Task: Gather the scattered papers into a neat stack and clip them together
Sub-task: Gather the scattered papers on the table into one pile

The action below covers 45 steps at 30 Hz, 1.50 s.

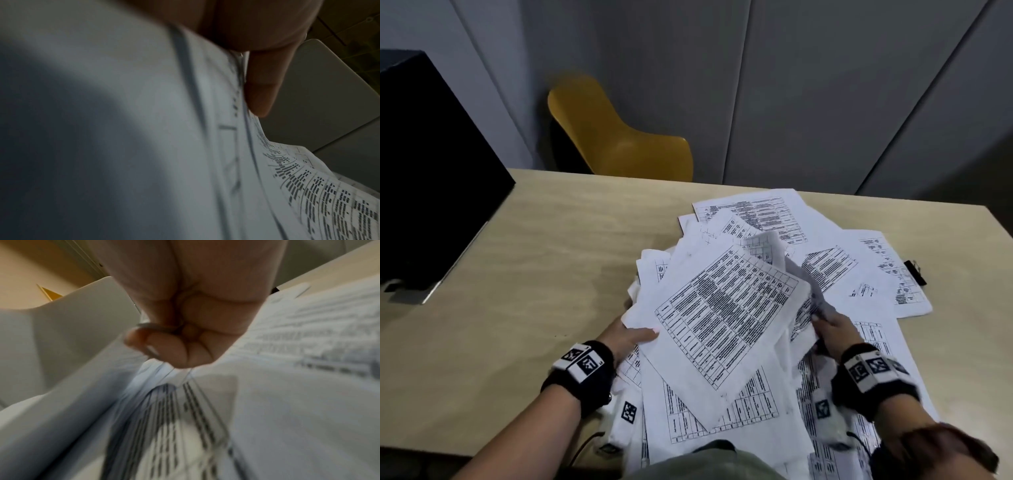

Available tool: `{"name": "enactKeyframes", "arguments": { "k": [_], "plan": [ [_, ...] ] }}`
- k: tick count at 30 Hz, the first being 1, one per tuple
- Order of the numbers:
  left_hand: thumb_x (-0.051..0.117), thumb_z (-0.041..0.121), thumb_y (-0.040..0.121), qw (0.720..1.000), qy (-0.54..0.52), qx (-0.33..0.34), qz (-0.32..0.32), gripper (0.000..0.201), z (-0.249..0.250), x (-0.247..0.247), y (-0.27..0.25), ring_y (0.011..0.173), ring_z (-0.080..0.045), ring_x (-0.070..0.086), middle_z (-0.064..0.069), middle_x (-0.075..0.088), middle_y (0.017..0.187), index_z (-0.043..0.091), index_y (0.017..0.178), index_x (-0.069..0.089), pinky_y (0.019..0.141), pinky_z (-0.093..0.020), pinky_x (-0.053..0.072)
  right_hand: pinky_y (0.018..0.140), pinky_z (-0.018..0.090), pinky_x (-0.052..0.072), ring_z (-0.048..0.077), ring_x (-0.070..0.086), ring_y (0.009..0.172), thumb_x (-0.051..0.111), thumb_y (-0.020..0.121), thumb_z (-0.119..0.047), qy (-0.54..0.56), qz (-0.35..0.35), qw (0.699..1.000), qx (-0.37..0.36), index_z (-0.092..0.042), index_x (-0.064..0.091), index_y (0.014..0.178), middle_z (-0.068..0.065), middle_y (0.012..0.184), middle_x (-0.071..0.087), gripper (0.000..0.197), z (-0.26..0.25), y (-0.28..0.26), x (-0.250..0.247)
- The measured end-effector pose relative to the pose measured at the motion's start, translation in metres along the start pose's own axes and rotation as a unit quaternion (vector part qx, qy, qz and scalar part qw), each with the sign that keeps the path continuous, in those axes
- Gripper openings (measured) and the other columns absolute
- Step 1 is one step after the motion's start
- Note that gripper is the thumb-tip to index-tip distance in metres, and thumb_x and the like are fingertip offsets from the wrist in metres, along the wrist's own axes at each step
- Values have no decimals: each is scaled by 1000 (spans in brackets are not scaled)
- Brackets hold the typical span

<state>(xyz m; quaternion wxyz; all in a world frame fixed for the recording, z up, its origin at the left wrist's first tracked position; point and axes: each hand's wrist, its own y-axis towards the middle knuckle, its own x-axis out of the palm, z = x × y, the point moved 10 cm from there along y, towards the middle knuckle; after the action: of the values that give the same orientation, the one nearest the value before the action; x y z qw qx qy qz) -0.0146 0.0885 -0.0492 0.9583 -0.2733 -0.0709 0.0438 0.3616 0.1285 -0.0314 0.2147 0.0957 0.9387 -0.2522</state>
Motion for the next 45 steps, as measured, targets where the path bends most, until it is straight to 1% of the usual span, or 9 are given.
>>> {"name": "enactKeyframes", "arguments": {
  "k": [7, 10, 14, 16, 21, 25, 33, 39, 45],
  "plan": [
    [63, -14, 77, 999, 20, -11, 27, 30, -5, -2, 1, 59, -11, 69, 8, 71, 59, 8, 97, 61, 71, -30, 53, 54, 25, 50, 17, 53, 46, 41, 94, -4, -88, -127, 988, -14, -8, 53, 67, 4, 54, 53, 30, -31, -12, 55],
    [57, -14, 82, 997, 52, 5, 49, 31, -3, -10, 4, 78, -20, 64, 14, 70, 59, 1, 109, 57, 87, -34, 47, 78, 33, 50, 24, 59, 78, 45, 89, -6, -100, -68, 991, -58, -11, 59, 90, 7, 81, 62, 15, -38, -15, 58],
    [57, -8, 85, 995, 25, 7, 96, 25, -4, -29, -2, 92, -31, 60, -7, 70, 80, -3, 109, 58, 97, -45, 45, 62, 30, 51, 25, 58, 72, 53, 90, -14, 21, 30, 997, -67, -17, 56, 94, 9, 84, 62, 7, -28, -18, 27],
    [56, -6, 86, 993, 3, 7, 115, 26, -4, -42, -5, 95, -34, 59, -15, 66, 90, -1, 112, 58, 99, -48, 43, 69, 44, 56, 28, 60, 77, 56, 89, -20, 35, 79, 995, -50, -19, 58, 97, 9, 89, 62, 8, -13, -18, 6],
    [59, 3, 86, 990, -31, -1, 140, 31, 2, -70, -8, 104, -40, 61, -24, 65, 109, 3, 117, 58, 99, -54, 43, 92, 39, 46, 34, 57, 106, 61, 86, -24, 5, 163, 985, 54, -7, 47, 124, 24, 123, 55, 44, 15, -9, -32],
    [59, 8, 88, 990, -49, -4, 132, 30, 2, -68, -15, 97, -34, 63, -18, 66, 105, 4, 117, 57, 79, -36, 50, 95, 46, 41, 42, 44, 122, 67, 82, -29, -31, 167, 980, 107, -4, 29, 137, 25, 140, 33, 71, 0, -6, -31],
    [60, 4, 86, 987, -57, 3, 151, 40, -6, -70, -23, 105, -37, 62, -23, 64, 115, 3, 125, 54, 99, -51, 43, 86, 42, 46, 39, 54, 110, 74, 76, -18, -87, 115, 980, 138, 3, 25, 128, 27, 126, 49, 75, -15, 8, -15],
    [58, 3, 87, 984, -66, 0, 168, 18, -9, -80, -21, 90, -30, 63, -10, 73, 88, 6, 104, 63, 97, -52, 43, 68, 31, 43, 30, 56, 88, 72, 77, -10, -79, 44, 990, 111, -8, 32, 123, 17, 107, 56, 62, 11, -9, -10],
    [59, 3, 86, 985, -71, -22, 157, 38, -9, -62, -13, 108, -42, 59, -28, 60, 119, -1, 123, 55, 100, -60, 39, 48, 16, 36, 6, 50, 64, 72, 77, -16, -195, -75, 977, 32, -16, 41, 106, -2, 80, 53, 43, 44, -57, -2]
  ]
}}
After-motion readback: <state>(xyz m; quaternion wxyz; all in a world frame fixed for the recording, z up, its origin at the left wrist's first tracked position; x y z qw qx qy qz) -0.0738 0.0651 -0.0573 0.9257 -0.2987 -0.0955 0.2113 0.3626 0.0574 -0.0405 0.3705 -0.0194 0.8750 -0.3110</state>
